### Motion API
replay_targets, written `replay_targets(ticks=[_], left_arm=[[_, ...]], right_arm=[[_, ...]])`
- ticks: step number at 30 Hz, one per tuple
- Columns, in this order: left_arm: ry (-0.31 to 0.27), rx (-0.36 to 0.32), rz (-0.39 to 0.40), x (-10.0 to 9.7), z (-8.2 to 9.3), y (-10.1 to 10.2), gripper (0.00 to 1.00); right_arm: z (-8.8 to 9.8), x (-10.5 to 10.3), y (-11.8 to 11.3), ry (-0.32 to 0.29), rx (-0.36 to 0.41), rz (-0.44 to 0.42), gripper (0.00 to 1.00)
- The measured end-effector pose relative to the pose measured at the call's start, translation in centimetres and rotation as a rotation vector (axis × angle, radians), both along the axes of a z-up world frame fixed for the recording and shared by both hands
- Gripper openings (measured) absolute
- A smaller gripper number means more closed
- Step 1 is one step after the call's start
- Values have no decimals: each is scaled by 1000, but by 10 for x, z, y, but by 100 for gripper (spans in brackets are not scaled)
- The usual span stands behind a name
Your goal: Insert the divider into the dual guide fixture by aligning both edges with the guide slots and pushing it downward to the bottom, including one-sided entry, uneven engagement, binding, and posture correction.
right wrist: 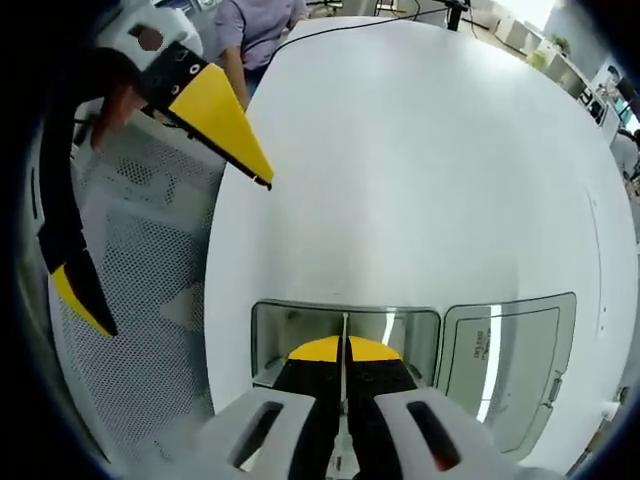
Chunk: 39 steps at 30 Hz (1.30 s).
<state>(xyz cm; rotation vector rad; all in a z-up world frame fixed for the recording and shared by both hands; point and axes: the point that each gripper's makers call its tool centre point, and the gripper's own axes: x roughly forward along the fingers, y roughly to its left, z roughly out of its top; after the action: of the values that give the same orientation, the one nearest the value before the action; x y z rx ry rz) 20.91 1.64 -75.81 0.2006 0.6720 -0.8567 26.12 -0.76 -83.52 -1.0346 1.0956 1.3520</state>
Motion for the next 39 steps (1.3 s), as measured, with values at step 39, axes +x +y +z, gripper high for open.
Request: replay_targets(ticks=[39], left_arm=[[-15, 0, -9, -1, 6, -3, 70]], right_arm=[[50, 16, -5, -13, 152, -29, 0]])
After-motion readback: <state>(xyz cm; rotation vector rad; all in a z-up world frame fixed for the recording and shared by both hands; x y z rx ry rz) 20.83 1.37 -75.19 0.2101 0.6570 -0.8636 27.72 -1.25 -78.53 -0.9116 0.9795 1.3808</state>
